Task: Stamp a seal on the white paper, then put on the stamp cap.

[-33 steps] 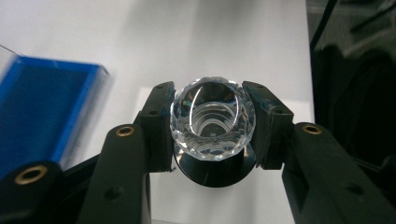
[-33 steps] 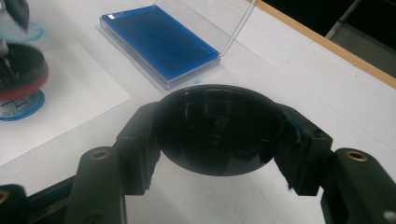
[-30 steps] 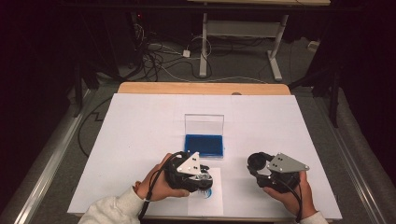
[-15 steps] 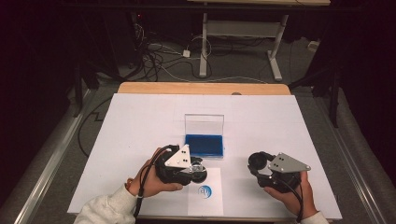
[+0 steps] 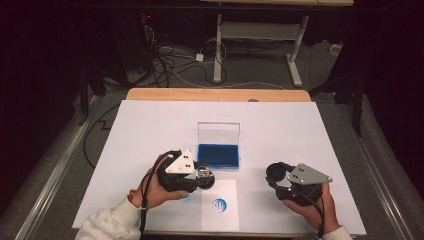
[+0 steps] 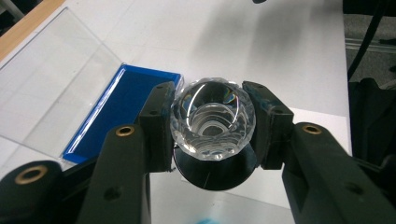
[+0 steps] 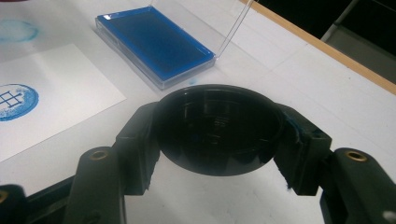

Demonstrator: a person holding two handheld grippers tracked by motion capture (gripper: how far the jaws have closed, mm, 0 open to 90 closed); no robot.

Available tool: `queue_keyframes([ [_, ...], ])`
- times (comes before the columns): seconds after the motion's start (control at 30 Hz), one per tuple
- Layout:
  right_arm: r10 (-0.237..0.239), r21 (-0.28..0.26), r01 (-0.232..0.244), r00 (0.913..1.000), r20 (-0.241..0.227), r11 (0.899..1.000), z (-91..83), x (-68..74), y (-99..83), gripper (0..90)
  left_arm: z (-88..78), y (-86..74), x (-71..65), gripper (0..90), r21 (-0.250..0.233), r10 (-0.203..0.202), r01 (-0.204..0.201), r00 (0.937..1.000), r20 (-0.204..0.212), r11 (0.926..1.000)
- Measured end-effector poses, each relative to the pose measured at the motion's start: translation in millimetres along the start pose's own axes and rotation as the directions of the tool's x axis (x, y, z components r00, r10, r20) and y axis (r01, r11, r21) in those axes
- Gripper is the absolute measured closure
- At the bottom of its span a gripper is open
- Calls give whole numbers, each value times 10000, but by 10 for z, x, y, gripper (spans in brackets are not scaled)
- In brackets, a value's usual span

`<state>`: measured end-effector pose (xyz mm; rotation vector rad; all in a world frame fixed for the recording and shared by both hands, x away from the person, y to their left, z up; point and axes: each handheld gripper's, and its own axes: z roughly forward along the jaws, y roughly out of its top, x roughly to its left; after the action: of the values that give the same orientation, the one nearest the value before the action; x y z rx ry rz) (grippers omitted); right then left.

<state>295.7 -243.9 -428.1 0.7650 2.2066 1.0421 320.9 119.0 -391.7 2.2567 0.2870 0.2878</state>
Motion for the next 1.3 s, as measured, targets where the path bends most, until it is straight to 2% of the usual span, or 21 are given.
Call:
queue_keyframes([
  [0.63,3,151,-2,10000,-62,9999,46,-23,-6,384,-77,-63,124,551,-129,-273,269,9990,-360,9996],
  [0.87,78,165,-77,9999,-94,9998,64,-32,-9,384,-111,-76,103,551,-292,-383,371,9984,-425,9989],
  [1.3,88,292,-75,9989,-461,9995,175,17,6,384,-164,-92,166,551,-588,-649,619,9966,-508,9963],
])
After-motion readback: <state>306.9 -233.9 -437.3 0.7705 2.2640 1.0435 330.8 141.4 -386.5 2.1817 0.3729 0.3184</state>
